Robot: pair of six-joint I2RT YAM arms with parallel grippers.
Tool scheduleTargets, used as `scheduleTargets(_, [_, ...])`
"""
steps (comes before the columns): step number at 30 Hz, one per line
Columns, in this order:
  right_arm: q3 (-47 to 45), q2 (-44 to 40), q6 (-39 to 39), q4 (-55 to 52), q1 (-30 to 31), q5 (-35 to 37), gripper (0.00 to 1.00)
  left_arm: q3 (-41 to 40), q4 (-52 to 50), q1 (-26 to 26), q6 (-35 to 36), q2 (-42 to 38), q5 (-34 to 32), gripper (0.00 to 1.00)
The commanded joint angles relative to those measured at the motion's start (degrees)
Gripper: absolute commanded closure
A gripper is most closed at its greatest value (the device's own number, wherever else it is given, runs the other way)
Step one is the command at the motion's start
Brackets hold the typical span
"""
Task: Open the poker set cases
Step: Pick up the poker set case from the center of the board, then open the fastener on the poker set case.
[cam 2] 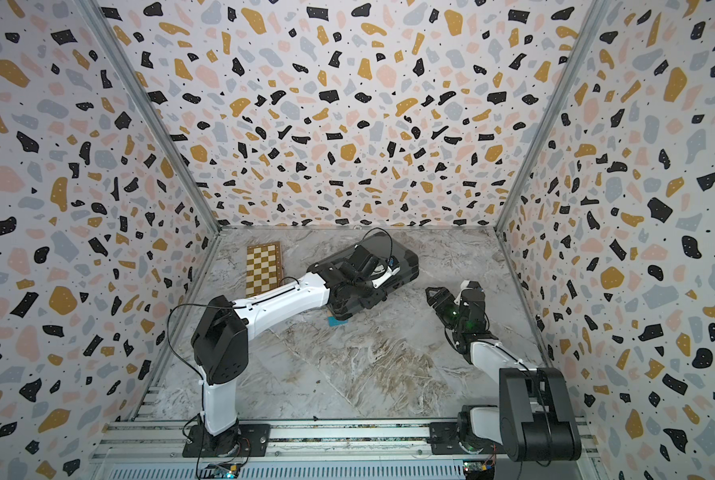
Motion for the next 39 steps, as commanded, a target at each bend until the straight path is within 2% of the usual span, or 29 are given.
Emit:
scheduleTargets(1, [-1.96, 3.62, 7.87, 15.04, 0.73, -5.03, 0.28, 5.55, 12.17, -0.32, -8.49, -9.13, 0.93, 1.00])
scheduleTargets(5, [-3.08, 10.47, 13.50, 27.13, 2.44, -6.52, 0.33, 5.55, 13.88, -0.27, -10.28, -9.24, 1.33, 1.00])
scheduleTargets(9, [-3.10, 14.75, 16.10, 33.55, 5.09, -5.71, 0.36, 6.06, 14.13, -0.30, -11.19, -8.96, 1.24, 1.00])
scheduleTargets(18, [-1.41, 17.76, 17.34, 37.49, 10.10, -3.11, 0.38, 5.67, 16.32, -0.31, -12.75, -8.87, 0.19, 1.00])
scheduleTargets(28, [-0.79, 25.94, 22.94, 49.67, 12.33, -2.45, 0.41, 4.60, 20.72, -0.30, -15.47, -8.81, -0.69, 1.00])
scheduleTargets(39, [0.76, 25.58, 22.96, 49.66, 14.19, -2.33, 0.50, 3.22, 22.12, -0.27, -15.91, -8.71, -0.74, 1.00])
